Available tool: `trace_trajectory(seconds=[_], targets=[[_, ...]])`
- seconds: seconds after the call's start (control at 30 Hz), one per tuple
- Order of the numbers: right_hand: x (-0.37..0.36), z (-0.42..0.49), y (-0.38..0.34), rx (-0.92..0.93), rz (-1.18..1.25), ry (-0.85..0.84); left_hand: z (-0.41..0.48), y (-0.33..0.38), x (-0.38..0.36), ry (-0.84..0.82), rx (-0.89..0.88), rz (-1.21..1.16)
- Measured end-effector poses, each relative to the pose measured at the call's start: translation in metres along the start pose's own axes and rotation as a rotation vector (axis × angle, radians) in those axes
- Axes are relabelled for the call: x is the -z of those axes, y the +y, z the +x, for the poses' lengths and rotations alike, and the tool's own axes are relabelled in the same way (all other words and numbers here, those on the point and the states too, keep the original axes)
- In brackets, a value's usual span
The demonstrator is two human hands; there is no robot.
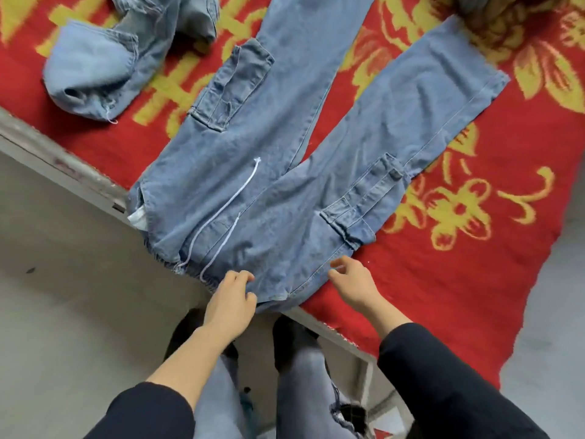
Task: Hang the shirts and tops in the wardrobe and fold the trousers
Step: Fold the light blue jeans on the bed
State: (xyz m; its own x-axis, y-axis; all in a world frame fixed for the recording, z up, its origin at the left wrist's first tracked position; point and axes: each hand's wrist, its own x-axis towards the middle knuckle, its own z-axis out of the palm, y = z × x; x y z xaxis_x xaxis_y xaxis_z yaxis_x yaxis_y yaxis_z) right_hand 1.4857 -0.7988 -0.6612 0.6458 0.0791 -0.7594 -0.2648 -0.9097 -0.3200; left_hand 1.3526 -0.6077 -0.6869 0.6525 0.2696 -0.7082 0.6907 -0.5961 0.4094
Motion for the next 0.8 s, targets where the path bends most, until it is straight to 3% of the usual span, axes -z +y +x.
trace_trajectory(seconds=[0.13, 0.2, 0.3, 0.5, 0.67, 0.8], targets=[[0.028, 0.039, 0.029, -0.070, 0.057, 0.176, 0.000, 0.039, -0.053, -0.010, 0.009, 0.030], [0.037, 0.059, 0.033, -0.164, 0.208, 0.251, 0.002, 0.044, -0.068, 0.016, 0.030, 0.044], [0.043, 0.079, 0.028, -0.308, 0.591, 0.236, 0.007, 0.045, -0.079, 0.085, 0.030, 0.131], [0.060, 0.084, 0.014, -0.219, 0.912, 0.141, 0.010, 0.051, -0.097, 0.283, -0.135, 0.278], [0.075, 0.076, 0.045, -0.294, 0.943, 0.233, 0.019, 0.080, -0.112, 0.271, -0.025, 0.313], [0.074, 0.074, 0.058, -0.299, 0.923, 0.211, 0.021, 0.082, -0.100, 0.280, 0.024, 0.335]])
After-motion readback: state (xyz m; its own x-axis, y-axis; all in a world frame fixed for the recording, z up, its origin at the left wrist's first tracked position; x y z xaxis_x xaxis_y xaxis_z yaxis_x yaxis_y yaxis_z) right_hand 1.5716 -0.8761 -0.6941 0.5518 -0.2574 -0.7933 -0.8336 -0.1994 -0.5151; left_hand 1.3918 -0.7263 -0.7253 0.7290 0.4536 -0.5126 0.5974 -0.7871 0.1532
